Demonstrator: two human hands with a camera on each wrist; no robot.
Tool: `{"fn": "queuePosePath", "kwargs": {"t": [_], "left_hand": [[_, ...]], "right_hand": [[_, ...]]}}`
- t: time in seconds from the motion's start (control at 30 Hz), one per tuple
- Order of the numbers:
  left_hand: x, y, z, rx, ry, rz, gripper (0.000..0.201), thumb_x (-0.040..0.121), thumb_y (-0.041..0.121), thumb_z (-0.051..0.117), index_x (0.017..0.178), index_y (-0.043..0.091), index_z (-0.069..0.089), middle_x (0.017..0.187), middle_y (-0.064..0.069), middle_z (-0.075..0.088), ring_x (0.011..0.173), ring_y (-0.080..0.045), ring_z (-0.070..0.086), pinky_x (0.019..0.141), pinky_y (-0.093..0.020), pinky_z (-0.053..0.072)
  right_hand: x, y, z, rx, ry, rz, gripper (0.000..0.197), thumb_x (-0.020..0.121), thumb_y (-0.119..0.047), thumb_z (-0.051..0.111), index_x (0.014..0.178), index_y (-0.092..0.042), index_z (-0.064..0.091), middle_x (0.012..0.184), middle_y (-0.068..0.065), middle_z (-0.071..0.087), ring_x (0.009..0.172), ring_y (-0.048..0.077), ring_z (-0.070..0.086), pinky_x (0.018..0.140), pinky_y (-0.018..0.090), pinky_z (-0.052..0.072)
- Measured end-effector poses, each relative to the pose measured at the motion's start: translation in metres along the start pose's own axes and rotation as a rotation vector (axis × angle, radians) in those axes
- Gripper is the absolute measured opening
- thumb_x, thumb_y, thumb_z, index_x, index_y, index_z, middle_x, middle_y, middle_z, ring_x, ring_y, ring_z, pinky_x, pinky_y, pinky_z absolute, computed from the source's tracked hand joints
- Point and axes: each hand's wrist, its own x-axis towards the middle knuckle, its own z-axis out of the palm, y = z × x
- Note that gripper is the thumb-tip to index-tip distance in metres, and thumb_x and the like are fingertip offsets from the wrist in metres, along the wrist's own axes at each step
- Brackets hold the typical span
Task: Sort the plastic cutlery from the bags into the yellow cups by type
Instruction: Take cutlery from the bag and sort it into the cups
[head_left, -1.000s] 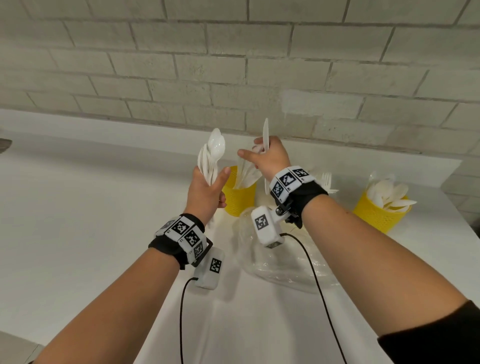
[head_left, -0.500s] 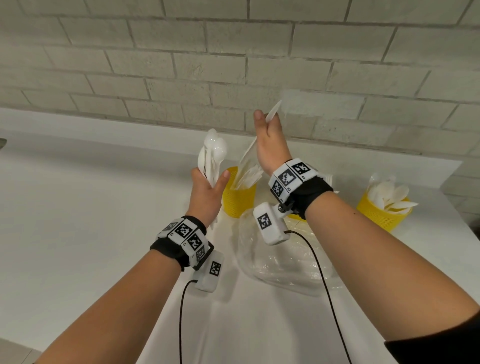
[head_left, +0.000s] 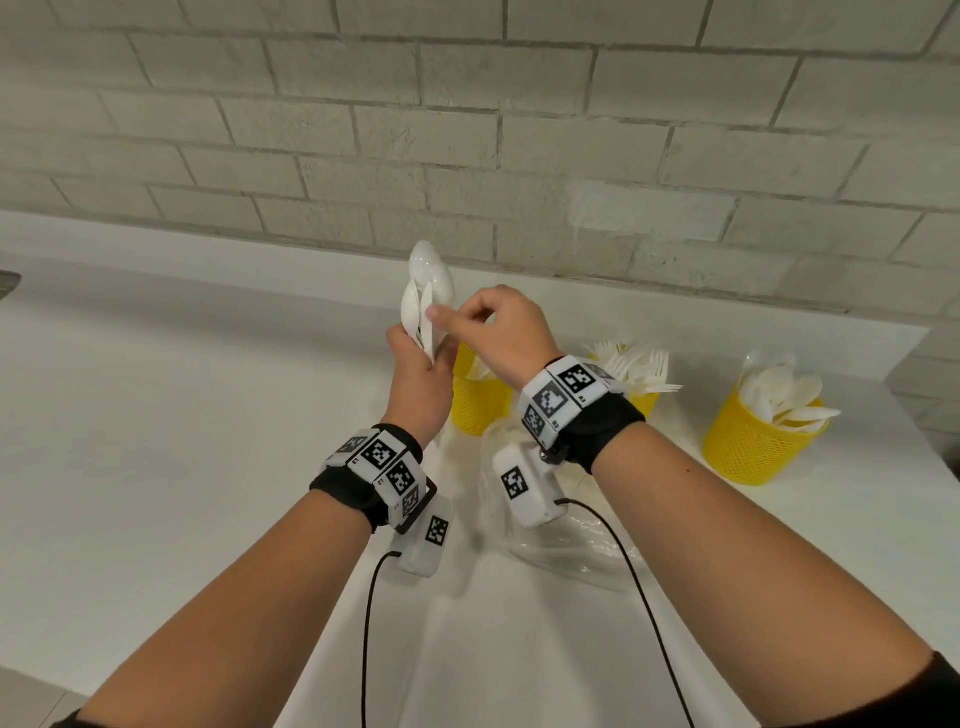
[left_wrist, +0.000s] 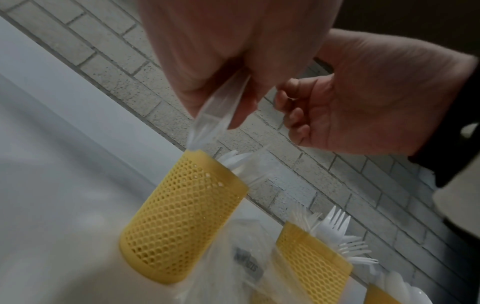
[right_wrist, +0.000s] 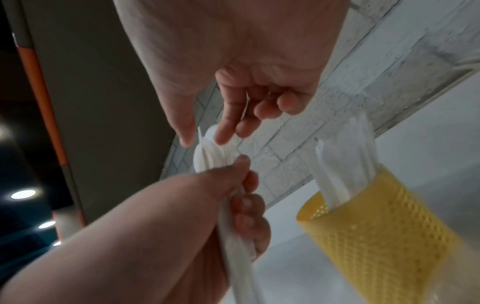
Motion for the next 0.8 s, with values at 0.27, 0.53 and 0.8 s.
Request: {"fn": "queuePosePath", "kwargs": {"t": [0.27,0.53,0.8], "left_hand": [[-0.008,0.009,-0.003,0.048,-0.040,0.000,0.028,0.095,0.018,0.053,0.108,0.011,0.029,0.086,0.005,0.049,0.065,-0.008,0.050,0.049,-0.022,0.046],[-0.005,0.002,-0.012,0.076,-0.062,-0.004,0.059,0.079,0.041,0.073,0.112,0.014,0.032,0.095,0.009,0.048,0.083,-0.013,0.051,0.070,-0.032,0.045],[-0.004,0.000,-0.020,0.077,-0.068,0.037,0.052,0.082,0.033,0.072,0.106,0.013,0.031,0.080,0.005,0.039,0.065,-0.007,0.039,0.054,-0.018,0.043]], "right_hand": [[-0.007,0.004,0.007,0.049,-0.050,0.037,0.012,0.081,-0.021,0.071,0.087,-0.011,0.071,0.079,-0.002,0.066,0.062,0.000,0.053,0.059,0.003,0.039],[0.007,-0.004,-0.016,0.305,0.229,-0.021,0.017,0.098,-0.009,0.034,0.101,-0.020,0.046,0.078,0.000,0.051,0.058,0.010,0.050,0.056,0.021,0.045],[0.020,-0.004,-0.034,0.335,0.480,-0.112,0.021,0.098,-0.005,0.033,0.103,-0.023,0.044,0.089,-0.007,0.047,0.050,0.014,0.051,0.054,0.027,0.049]]}}
